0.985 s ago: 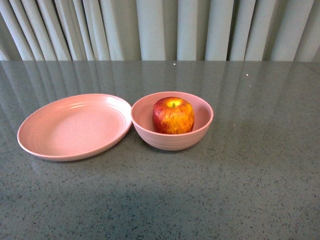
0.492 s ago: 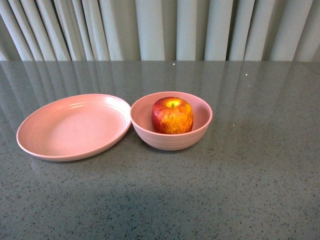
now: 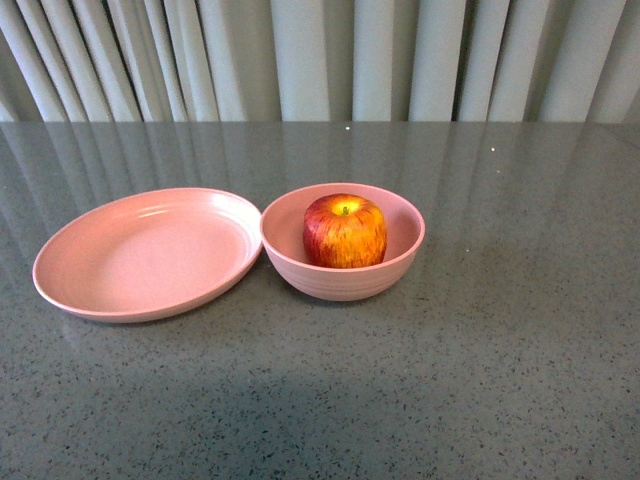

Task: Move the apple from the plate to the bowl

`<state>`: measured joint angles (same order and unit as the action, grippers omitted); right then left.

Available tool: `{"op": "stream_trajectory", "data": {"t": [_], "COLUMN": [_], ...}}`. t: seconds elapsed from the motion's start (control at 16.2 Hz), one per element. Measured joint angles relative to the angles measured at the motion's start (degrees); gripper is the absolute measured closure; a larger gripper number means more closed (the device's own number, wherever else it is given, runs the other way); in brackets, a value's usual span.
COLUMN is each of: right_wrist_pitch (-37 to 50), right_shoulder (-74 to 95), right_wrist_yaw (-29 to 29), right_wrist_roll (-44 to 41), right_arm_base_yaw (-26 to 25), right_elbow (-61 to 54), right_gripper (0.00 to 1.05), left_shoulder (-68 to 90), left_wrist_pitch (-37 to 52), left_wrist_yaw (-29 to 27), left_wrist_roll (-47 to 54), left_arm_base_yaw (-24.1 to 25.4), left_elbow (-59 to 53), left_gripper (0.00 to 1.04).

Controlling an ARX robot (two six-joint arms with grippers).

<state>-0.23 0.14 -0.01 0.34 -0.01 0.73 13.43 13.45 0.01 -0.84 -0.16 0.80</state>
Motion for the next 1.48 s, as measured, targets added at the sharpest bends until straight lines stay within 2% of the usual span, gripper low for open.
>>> {"op": "stream_trajectory", "data": {"t": [0.25,0.37,0.86,0.92,1.42,1.48], "right_wrist_pitch": [0.0,0.0,0.0,0.0,0.0,0.0], "right_shoulder": [0.0,0.0,0.0,0.0,0.0,0.0], "right_wrist_yaw": [0.0,0.0,0.0,0.0,0.0,0.0], "right_wrist_roll": [0.0,0.0,0.0,0.0,0.0,0.0], "right_arm_base_yaw": [0.0,0.0,0.0,0.0,0.0,0.0], "right_elbow": [0.0,0.0,0.0,0.0,0.0,0.0], "right_gripper": [0.07,0.07,0.07,0.07,0.07,0.07], "left_shoulder": [-3.5,-12.1,-13.1,-13.1,-13.1,-13.1], "left_wrist_pitch": [-3.5,-14.3,-13.7,-13.7,-13.7,-13.7], "left_wrist_yaw": [0.0,-0.1,0.0,0.0,0.0,0.0], "left_wrist_roll": [0.0,0.0,0.0,0.0,0.0,0.1], "left_arm_base_yaw": [0.0,0.0,0.0,0.0,0.0,0.0], "left_elbow": [0.0,0.0,0.0,0.0,0.0,0.0], "left_gripper": [1.04,1.04,1.04,0.99,0.07,0.07]}}
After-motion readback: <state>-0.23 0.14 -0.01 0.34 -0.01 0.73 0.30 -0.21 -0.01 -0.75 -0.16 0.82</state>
